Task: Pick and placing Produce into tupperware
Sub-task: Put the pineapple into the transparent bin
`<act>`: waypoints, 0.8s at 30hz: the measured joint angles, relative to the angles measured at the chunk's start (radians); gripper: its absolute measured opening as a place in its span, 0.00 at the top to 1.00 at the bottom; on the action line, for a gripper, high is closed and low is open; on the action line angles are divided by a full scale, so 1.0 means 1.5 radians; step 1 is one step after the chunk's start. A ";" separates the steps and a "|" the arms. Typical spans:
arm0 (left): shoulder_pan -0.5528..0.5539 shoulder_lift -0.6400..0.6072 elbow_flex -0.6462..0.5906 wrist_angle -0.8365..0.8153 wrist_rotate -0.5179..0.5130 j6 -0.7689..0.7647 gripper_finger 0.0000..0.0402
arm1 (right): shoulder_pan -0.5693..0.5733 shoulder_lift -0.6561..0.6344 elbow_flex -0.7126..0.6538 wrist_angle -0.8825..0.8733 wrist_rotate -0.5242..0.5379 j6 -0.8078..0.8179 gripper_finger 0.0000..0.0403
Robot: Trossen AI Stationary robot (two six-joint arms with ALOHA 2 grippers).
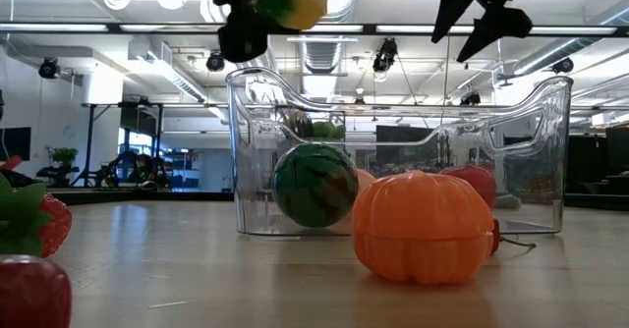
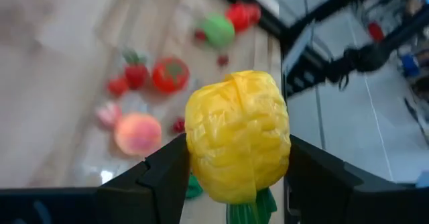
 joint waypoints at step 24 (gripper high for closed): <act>-0.060 0.138 0.002 -0.017 -0.111 0.040 0.45 | 0.406 0.000 -0.114 -0.139 0.041 0.627 0.29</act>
